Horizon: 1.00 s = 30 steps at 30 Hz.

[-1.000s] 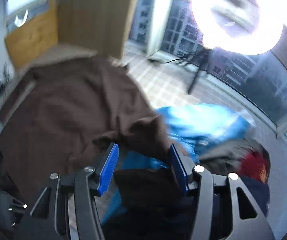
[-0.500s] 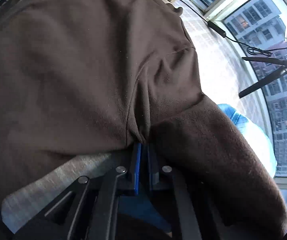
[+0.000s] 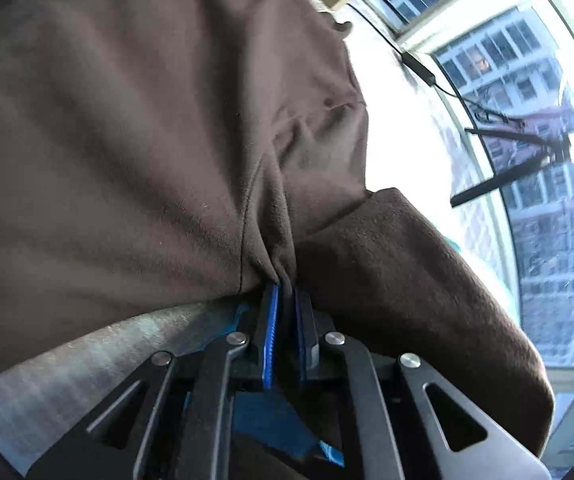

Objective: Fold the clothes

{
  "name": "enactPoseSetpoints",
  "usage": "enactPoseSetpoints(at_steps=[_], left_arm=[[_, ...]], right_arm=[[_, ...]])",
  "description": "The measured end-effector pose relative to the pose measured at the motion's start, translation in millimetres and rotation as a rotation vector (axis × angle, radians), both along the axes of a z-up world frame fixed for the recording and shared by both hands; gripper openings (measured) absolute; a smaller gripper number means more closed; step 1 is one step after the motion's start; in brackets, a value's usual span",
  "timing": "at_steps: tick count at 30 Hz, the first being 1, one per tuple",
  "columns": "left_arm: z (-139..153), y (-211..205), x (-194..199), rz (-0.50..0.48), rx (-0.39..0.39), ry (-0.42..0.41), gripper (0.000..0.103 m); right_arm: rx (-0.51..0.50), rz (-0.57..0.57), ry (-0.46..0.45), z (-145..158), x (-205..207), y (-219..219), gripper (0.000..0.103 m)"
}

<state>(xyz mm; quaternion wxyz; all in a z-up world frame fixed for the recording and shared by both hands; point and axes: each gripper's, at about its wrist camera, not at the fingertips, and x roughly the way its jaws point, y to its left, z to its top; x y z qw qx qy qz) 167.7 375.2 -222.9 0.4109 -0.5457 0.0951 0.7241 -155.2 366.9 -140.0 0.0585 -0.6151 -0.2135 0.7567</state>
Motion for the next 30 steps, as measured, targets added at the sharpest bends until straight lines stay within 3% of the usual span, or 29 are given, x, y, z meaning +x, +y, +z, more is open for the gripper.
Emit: enactPoseSetpoints(at_steps=[3,5,7,10,14,17,19,21,24,26,27,30], left_arm=[[-9,15,-1,-0.009,-0.007,-0.004,0.024],[-12,21,1,-0.01,-0.028,0.023,0.021],[-13,20,-1,0.008,-0.044,0.039,0.0],[-10,15,-2,-0.006,-0.002,0.019,0.0],[11,20,10,-0.109,0.092,0.004,0.0],[3,36,22,-0.197,0.068,-0.005,0.0],[5,31,20,-0.174,0.053,0.0,0.0],[15,13,10,-0.11,0.048,0.013,0.0],[34,-52,-17,0.09,-0.002,0.063,0.005],[45,-112,-37,0.283,-0.066,0.12,0.012],[48,-150,-46,0.397,-0.12,0.151,0.02],[44,-250,-60,0.692,-0.269,0.19,0.022]], right_arm=[[0.019,0.001,-0.003,-1,-1,-4,0.008],[0.043,0.01,-0.004,-4,0,-8,0.008],[0.048,0.008,0.0,-4,1,-9,0.008],[0.036,0.001,0.007,-3,-1,-8,0.007],[0.049,0.01,0.049,9,2,-7,0.006],[0.03,-0.032,0.012,-5,6,0,0.006],[0.045,0.005,-0.005,-7,10,-9,0.006],[0.025,-0.004,0.018,8,13,-15,0.006],[-0.063,-0.069,0.092,45,23,-21,0.022],[-0.195,-0.118,0.153,65,44,-28,0.036],[-0.264,-0.143,0.181,74,55,-33,0.037],[-0.446,-0.245,0.185,64,101,-63,0.038]])
